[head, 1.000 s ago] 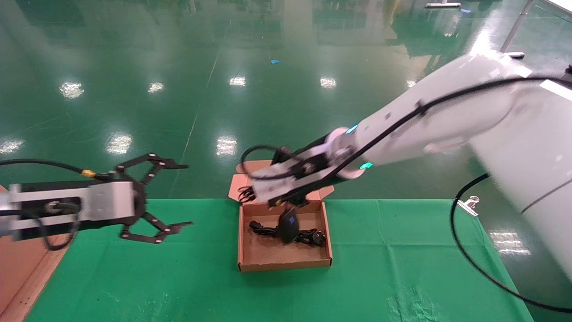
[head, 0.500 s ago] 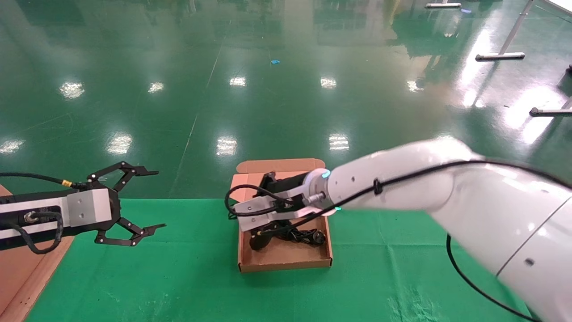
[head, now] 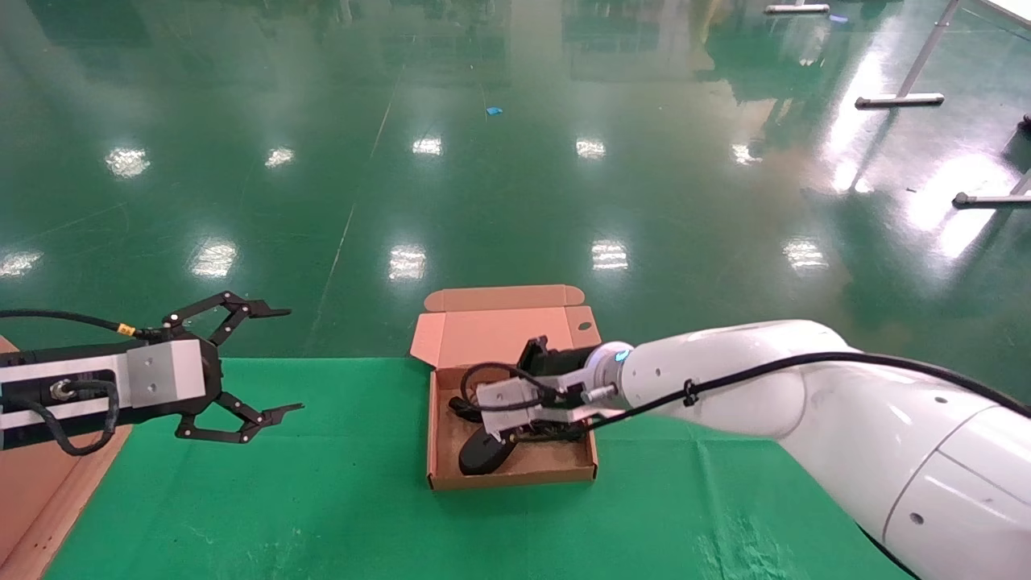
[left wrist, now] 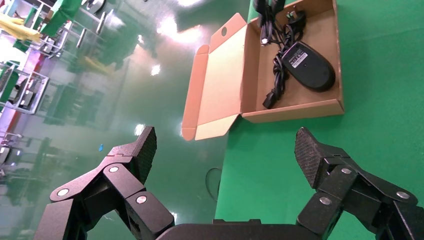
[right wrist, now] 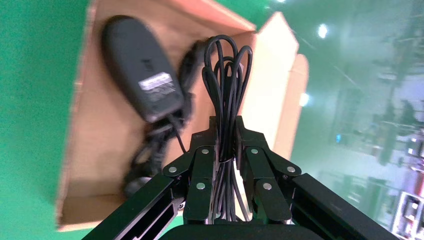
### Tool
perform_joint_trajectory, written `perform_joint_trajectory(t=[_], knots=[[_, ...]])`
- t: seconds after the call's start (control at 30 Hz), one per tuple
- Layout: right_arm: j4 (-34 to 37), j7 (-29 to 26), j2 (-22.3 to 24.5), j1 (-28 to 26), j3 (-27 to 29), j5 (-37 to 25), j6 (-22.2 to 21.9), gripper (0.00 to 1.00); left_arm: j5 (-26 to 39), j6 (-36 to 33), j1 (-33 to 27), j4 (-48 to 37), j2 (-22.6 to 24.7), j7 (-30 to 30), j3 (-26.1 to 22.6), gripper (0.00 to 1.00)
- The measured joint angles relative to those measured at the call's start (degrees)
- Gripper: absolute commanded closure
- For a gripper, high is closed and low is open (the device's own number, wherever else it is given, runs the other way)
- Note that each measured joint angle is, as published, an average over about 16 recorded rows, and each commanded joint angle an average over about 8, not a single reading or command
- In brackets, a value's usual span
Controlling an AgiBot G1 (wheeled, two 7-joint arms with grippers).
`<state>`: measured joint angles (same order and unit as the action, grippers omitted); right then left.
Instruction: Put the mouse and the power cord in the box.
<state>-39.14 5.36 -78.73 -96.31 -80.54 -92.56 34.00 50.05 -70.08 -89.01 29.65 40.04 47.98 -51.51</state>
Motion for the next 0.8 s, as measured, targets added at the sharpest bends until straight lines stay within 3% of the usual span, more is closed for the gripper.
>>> perform_joint_trajectory(t=[0.8], knots=[[-1.1,-0.5,1.2,0.7,2.1,1.3,1.8,0.0,-0.1,-0.1,0.4,0.8,-0.1,-0.9,0.5,0.0]])
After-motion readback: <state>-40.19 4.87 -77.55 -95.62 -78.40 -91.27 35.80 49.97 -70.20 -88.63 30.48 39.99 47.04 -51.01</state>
